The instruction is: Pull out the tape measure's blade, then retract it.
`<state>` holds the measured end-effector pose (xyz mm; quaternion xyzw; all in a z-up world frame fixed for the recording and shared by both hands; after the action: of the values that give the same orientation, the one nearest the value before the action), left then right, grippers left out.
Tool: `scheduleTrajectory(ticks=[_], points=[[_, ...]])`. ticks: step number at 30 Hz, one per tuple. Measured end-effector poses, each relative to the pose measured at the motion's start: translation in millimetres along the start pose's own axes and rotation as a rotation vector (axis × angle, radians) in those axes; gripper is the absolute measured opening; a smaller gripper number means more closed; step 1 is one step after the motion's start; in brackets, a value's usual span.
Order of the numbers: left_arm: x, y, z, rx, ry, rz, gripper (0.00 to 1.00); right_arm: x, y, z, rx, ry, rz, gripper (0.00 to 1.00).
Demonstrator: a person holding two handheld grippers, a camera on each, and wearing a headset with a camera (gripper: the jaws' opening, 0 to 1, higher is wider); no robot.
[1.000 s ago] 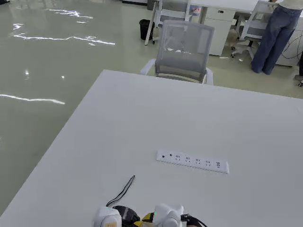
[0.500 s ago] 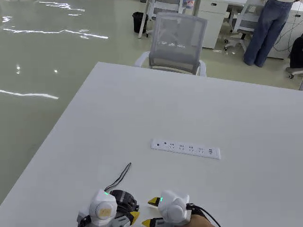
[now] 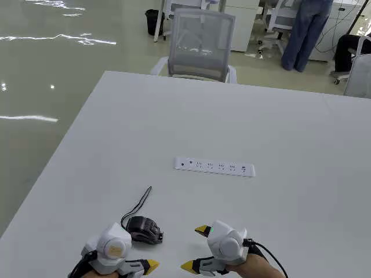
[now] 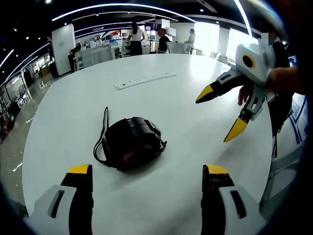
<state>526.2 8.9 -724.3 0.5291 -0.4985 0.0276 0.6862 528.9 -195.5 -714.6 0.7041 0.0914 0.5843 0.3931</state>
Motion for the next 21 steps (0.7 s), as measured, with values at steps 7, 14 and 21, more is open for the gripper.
scheduleTrajectory(ticks=[7, 14, 21], points=[[-1.6, 18.0, -2.0, -0.033, -0.066, 0.032, 0.94, -8.1, 29.1, -2.5, -0.050, -0.070, 0.037, 0.70], [4.7, 35.2, -5.9, -0.038, -0.098, 0.084, 0.98, -16.4, 58.3, -10.3, -0.081, -0.125, 0.045, 0.79], [-0.2, 47.5, -4.2, -0.095, -0.119, 0.082, 0.99, -28.2, 81.4, -14.2, -0.100, -0.149, 0.047, 0.86]])
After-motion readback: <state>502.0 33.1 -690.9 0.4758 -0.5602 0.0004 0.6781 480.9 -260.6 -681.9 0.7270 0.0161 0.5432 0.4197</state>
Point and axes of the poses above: the centre of the closed fingertips' face, and the gripper's own axes: y roughly backward along the fingers, z roughly to its right, x roughly out of its top, the point moved 6 cm from there along y, roughly backward along the fingers, and after that the axes turned 5 degrees about -y, right-handed, at the moved point
